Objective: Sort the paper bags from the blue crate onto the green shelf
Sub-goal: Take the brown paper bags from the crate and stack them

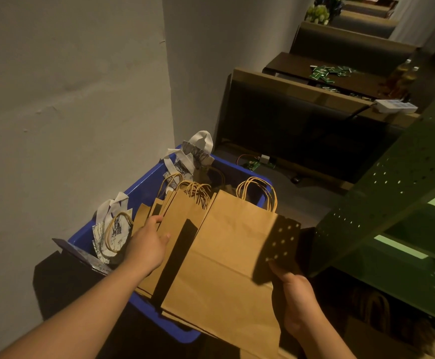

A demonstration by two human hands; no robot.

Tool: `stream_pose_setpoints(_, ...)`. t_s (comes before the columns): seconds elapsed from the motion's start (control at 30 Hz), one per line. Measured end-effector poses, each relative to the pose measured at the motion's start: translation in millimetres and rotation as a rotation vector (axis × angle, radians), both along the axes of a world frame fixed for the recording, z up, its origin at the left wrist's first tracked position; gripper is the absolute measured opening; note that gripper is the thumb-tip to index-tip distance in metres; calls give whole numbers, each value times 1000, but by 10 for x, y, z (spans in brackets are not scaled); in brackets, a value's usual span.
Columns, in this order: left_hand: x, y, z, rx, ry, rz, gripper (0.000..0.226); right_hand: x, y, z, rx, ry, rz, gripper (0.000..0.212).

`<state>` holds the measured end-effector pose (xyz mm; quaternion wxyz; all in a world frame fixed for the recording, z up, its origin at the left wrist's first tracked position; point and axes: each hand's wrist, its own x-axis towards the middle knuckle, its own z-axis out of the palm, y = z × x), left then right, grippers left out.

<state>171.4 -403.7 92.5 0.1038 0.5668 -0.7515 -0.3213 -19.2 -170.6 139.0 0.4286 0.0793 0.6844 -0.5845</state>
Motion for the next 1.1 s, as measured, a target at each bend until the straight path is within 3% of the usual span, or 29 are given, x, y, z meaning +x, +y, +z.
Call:
stream_pose_setpoints(0.33,51,39,-34,-91,-80,-98,79,14,-11,21,-20,-19,1,22)
stream_pose_setpoints(0.53,16,18,-40,-50,-160,-67,74,18,-6,32,-30,-14,6,26)
stream_pose_setpoints(0.7,39,-11,-41,18,-73,-39,65,23,17,20,-42,-20,-6,31)
stream_pose_setpoints(0.9,9,110,133,-159,-298,-32,44,29,14,36,-90,-28,-14,31)
stream_pose_setpoints(1.1,-124,198,499,-18,-68,-130,38,39,2,81,-168,-38,-19,40)
